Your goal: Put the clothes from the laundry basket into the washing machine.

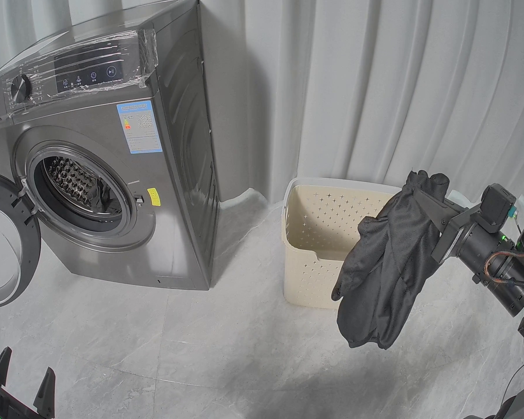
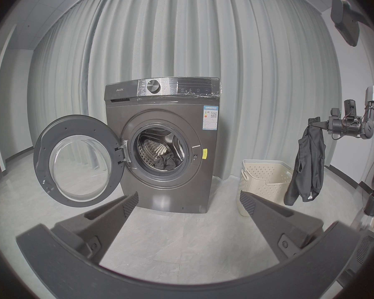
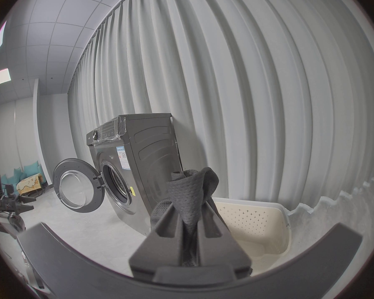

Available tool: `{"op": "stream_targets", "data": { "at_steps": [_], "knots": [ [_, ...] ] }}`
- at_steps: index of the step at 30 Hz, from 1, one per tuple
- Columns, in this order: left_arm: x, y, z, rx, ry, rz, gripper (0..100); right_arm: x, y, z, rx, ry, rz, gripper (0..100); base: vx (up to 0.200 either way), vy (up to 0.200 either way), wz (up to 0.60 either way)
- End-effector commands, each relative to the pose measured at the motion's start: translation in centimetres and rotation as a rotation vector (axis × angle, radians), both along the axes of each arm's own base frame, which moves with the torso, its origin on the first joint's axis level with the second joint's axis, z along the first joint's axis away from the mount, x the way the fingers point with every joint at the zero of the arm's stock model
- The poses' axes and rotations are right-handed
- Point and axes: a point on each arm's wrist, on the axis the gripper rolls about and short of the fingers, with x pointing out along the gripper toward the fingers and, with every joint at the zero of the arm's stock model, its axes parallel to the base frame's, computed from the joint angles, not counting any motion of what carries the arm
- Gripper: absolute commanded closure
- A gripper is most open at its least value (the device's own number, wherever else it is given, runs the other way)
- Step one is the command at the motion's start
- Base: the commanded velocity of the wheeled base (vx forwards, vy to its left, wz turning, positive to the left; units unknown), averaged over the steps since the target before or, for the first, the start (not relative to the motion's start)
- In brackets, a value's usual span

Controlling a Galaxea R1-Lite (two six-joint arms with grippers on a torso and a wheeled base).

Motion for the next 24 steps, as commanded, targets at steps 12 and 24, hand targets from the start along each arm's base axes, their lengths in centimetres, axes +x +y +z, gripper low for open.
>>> {"op": "stream_targets", "data": {
  "at_steps": [12,24],
  "knots": [
    [0.0,-0.01,-0.48,0.0,0.0,-0.001,0,0.07,0.33,0.58,0.014,-0.024,-0.001,100,0.0,0.2,0.0],
    [0.0,0.0,-0.48,0.0,0.0,-0.003,0,0.07,0.54,0.53,0.015,-0.022,0.008,100,0.0,0.2,0.0]
  ]
}}
